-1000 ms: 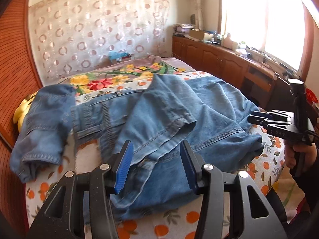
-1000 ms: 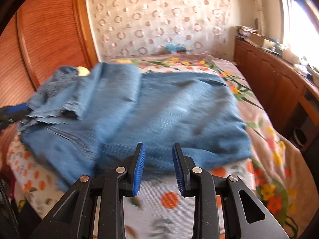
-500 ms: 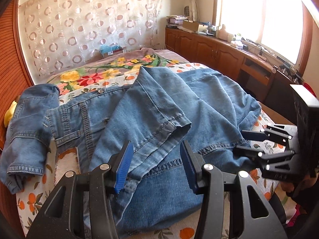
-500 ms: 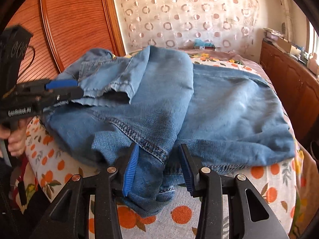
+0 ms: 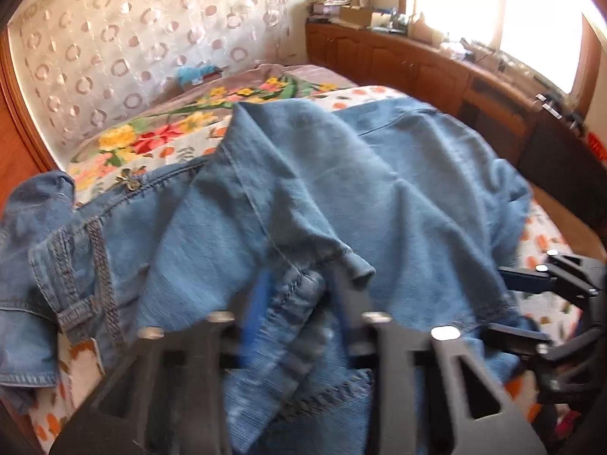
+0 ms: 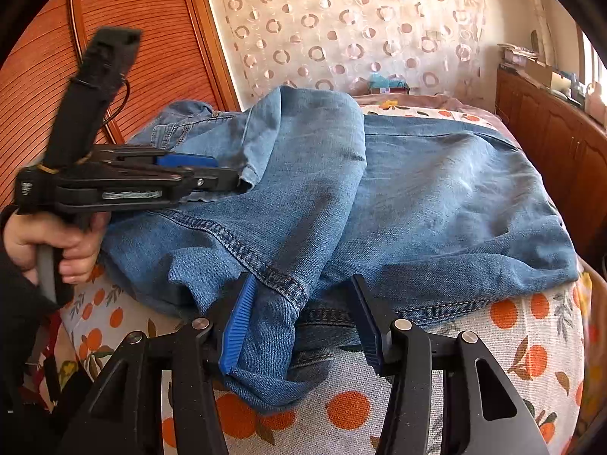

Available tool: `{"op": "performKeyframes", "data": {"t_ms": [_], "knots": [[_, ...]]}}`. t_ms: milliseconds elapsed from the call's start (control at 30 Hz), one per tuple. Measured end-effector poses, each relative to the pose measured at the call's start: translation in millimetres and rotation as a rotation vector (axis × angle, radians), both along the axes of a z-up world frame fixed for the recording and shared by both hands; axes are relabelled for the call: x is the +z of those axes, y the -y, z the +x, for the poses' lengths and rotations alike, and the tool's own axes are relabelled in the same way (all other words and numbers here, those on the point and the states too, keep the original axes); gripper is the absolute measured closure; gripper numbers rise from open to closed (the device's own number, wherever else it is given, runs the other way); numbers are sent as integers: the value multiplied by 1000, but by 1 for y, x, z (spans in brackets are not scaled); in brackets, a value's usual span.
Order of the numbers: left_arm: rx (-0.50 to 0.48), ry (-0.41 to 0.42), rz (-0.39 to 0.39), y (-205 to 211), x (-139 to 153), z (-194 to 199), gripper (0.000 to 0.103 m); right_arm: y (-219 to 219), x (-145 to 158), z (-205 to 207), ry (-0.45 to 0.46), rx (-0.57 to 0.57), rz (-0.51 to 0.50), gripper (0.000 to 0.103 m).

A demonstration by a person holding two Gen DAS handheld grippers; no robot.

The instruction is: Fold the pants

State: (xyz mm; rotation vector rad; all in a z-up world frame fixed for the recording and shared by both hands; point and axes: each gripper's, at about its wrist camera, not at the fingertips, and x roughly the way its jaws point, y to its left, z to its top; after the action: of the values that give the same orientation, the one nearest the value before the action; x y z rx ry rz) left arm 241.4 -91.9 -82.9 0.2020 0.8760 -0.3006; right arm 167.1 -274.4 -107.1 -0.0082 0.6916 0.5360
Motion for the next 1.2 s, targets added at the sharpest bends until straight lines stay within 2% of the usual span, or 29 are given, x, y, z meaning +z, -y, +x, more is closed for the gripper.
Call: {"op": "performKeyframes", "data": {"t_ms": [167,367,500,567,700,833,1033,1200], "knots": [[32,57,-13,-23,21,-8,90,3,-2,-1,2,0,23,51],[164,166,-51,-90,70,-14,90,9,-4,0,1,-3,33,51],[245,199,-31,-129,82,-6,90,9,-4,0,2,-4,34,51],[284,187,-22,-146,78,-1,89,8,-4,1,2,-5,34,51],[299,138,-33,-159,60,-4,83,8,-4,1,3,-5,33,51],[291,136,-55,-163,48,-30,70,8,-5,1,3,-5,33,51],[240,138,-99,-148,41,-74,68,8,-5,1,3,-5,33,51],[204,116,-116,-129,28,-93,68,8,-5,1,4,-5,31,51]]}}
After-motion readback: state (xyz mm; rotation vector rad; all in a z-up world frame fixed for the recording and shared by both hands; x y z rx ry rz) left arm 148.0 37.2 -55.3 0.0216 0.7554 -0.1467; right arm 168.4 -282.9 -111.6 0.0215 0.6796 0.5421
